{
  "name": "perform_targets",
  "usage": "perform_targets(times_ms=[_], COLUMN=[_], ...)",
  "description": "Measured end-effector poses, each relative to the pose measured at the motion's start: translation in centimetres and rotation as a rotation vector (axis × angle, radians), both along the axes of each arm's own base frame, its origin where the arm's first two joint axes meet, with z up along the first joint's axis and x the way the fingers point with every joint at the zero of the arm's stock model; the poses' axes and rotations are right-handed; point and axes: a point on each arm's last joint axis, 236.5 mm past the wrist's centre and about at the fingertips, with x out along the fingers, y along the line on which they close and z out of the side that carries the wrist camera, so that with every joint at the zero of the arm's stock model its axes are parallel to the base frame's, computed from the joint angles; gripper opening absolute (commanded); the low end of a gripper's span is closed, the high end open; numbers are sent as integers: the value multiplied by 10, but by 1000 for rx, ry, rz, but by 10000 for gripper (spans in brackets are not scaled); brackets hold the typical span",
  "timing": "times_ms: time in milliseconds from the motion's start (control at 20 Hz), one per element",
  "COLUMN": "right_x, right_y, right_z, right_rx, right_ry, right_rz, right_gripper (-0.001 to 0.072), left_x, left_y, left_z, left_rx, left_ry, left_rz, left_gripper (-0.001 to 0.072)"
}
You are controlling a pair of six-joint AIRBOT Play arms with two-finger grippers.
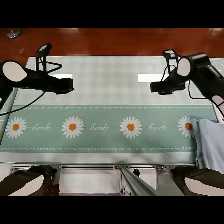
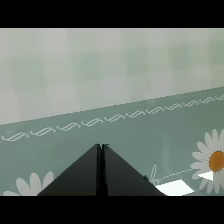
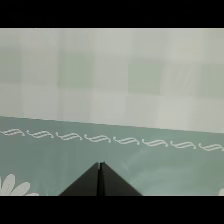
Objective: Fold the shirts.
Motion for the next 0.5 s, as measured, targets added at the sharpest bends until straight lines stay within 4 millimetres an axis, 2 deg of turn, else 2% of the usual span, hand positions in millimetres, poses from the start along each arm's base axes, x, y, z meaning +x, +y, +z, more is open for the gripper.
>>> perform_targets(times_ms=[250,500], right_x=[-3,-4], right_y=[0,0], right_z=[-10,-12], right_rx=[-12,-18], right_ry=[21,24], right_rz=[-1,1], right_gripper=[30,30], left_x=[-2,-2], left_y=[14,16], left_z=[-15,-18], left_rx=[18,24], left_ry=[49,56], left_rz=[38,44], left_gripper=[22,22])
